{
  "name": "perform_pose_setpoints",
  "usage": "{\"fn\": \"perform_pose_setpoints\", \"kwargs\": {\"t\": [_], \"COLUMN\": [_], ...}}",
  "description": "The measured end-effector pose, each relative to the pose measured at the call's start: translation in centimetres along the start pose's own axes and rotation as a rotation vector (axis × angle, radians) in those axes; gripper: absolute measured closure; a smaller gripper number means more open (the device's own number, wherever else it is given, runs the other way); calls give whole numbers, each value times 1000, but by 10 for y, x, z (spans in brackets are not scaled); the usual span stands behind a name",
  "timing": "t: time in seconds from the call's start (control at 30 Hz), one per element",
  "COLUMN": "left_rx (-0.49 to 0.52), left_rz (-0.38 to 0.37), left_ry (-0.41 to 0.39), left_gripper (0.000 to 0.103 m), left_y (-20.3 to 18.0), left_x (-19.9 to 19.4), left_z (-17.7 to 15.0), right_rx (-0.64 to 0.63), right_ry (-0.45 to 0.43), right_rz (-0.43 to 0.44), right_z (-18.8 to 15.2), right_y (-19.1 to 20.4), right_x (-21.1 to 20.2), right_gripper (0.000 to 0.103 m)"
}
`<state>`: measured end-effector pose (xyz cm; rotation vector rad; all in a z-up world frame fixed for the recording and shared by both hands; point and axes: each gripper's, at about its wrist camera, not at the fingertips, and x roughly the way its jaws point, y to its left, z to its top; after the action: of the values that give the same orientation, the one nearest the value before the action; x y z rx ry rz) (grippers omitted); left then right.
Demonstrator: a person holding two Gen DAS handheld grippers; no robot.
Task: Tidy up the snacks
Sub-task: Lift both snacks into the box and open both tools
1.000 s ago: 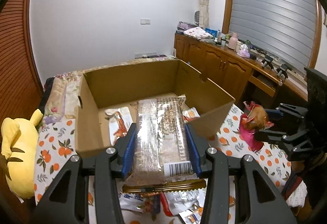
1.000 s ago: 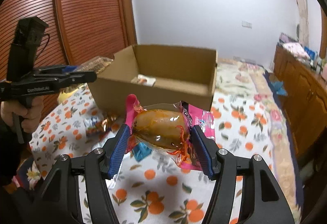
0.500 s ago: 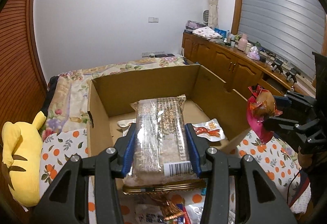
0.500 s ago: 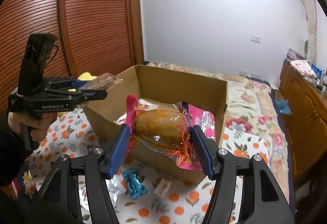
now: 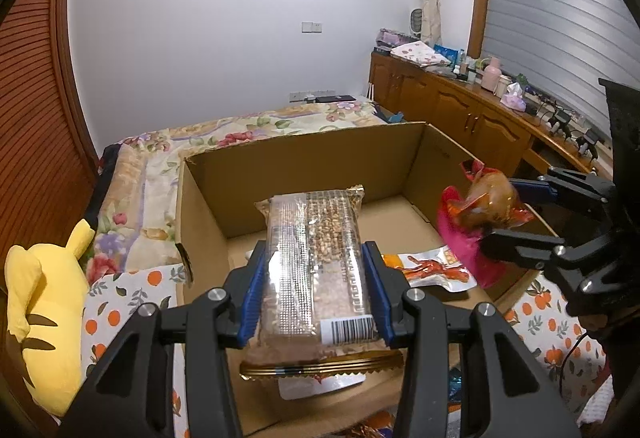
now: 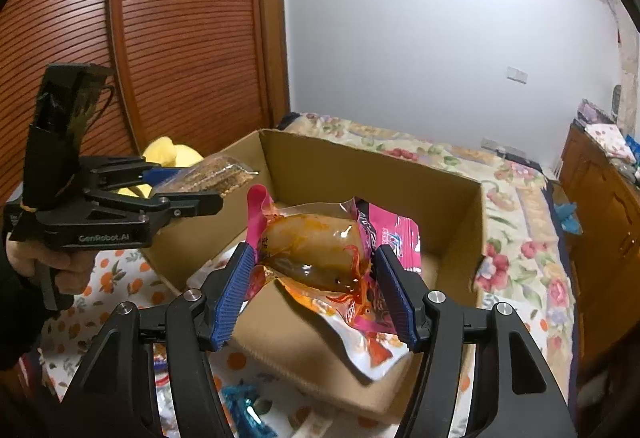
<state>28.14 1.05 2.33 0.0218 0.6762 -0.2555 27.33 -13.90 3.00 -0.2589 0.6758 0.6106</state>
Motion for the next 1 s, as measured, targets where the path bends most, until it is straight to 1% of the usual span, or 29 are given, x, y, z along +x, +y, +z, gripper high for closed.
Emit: {"fn": "perform_pose_setpoints", "kwargs": {"t": [0.13, 0.37, 0.4, 0.43, 0.5, 0.53, 0.57, 0.6, 0.7, 1.0], "left_rx": [1, -11, -14, -18, -20, -21, -22, -23, -25, -10], "left_rz": [1, 4, 3, 1, 5, 7, 7, 7, 2, -21], "left_ry": [8, 17, 16, 15, 13, 13, 12, 12, 4, -44], "left_gripper": [58, 53, 51, 50, 50, 49, 49, 49, 48, 37], "left_y": [2, 4, 5, 5, 6, 6, 6, 6, 4, -7], "left_x": [6, 11, 11, 11, 10, 9, 7, 6, -1, -36], "left_z": [1, -1, 0, 0, 0, 0, -1, -1, -3, -11], "right_rx": [2, -3, -2, -1, 2, 0, -4, -6, 6, 16], "right_ry": [27, 69, 71, 74, 79, 84, 87, 88, 85, 51], "right_rz": [7, 10, 12, 17, 11, 9, 8, 12, 21, 13], "right_z": [1, -4, -5, -5, -3, -3, -3, -4, -5, -13], "right_y": [0, 2, 2, 2, 2, 3, 4, 4, 4, 16], "right_x": [18, 35, 36, 37, 39, 39, 40, 39, 35, 6], "right_gripper": [39, 39, 45, 48, 52, 56, 62, 62, 62, 60]}}
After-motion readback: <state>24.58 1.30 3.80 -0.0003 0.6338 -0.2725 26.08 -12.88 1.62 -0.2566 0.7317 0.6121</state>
